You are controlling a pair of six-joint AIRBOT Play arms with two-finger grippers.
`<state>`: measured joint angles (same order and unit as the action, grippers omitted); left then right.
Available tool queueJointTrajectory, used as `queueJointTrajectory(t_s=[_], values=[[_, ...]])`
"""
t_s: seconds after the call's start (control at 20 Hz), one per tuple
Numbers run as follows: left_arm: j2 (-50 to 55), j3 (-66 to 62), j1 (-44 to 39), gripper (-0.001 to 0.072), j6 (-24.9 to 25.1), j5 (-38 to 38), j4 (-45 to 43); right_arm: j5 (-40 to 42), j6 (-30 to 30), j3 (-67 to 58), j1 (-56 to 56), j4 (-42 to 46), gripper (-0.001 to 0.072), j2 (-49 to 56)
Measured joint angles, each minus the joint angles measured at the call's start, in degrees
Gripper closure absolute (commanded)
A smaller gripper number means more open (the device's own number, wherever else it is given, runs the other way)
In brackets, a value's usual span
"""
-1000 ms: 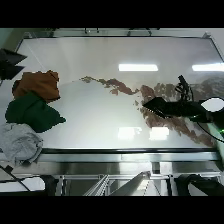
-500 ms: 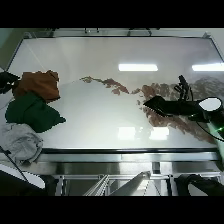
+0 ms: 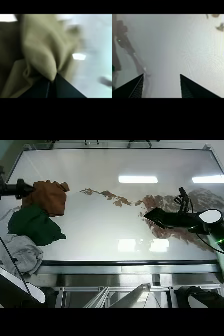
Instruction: Fold the shirts.
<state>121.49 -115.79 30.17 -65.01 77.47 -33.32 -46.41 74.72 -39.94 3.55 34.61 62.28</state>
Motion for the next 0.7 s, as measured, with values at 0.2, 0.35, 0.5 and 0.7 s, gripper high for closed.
queueJointTrajectory(t_s=[0.2,0.35,0.5,0.7], values=[[-9.77,-0.13,-6.67,0.0691,0.96,2.16,22.23,-1.25,-2.71,-0.17,-0.44,0.02,0.0696,-0.74],[-17.73,-0.22,-13.14,0.0693,1.51,4.35,33.22,-4.22,-4.79,-0.66,-2.89,0.09,0.0696,-2.78],[-23.45,-0.15,-20.13,0.0692,1.31,7.72,32.04,-7.82,-6.14,-0.96,-6.95,0.17,0.0696,-6.56],[-26.56,-0.11,-28.52,0.0106,-3.04,8.96,17.14,-12.61,-7.08,-1.11,-12.68,0.15,0.0198,-11.98]])
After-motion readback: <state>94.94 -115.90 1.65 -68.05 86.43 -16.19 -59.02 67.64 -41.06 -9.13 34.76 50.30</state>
